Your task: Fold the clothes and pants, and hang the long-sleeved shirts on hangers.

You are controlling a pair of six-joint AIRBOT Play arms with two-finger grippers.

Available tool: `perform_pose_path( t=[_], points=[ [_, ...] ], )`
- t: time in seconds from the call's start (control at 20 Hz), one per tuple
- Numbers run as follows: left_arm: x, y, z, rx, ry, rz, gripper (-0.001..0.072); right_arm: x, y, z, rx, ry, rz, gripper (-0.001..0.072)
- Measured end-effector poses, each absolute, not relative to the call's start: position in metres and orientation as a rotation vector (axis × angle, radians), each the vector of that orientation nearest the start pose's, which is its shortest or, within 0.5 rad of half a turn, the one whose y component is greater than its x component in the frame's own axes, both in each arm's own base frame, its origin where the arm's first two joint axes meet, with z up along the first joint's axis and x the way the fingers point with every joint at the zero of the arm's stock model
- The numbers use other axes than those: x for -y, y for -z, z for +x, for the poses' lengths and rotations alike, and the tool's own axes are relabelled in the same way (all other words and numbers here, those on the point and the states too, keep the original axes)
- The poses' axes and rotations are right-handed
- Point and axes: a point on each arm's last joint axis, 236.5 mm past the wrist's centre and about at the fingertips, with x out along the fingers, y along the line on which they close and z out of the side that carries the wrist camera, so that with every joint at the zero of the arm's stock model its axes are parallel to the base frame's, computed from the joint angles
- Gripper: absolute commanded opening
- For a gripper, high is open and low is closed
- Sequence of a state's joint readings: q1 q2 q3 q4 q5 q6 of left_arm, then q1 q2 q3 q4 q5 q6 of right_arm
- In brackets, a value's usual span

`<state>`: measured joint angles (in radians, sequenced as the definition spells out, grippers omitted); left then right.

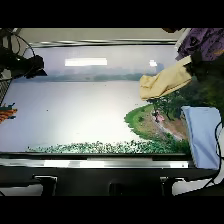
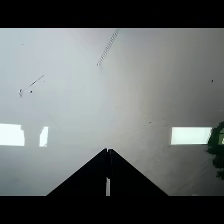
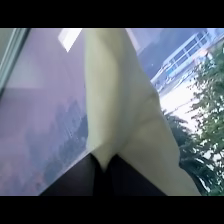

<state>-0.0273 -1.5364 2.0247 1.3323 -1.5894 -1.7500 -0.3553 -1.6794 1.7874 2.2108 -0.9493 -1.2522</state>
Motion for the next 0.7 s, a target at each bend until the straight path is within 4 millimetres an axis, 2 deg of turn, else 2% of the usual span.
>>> perform_pose_path(
  t=[0.2,0.45,0.7],
  points=[
    [0.068,-0.185,0.452,-1.119,0.142,-0.273,0.0019,0.139,-0.158,0.571,-0.608,0.211,1.047,0.0027],
    [0.068,-0.184,0.45,-1.126,0.141,-0.272,0.0019,0.177,-0.176,0.552,-0.552,0.368,1.04,0.0027],
    [0.068,-0.182,0.445,-1.147,0.141,-0.269,0.0019,0.207,-0.186,0.521,-0.535,0.544,0.999,0.0028]
  ],
)
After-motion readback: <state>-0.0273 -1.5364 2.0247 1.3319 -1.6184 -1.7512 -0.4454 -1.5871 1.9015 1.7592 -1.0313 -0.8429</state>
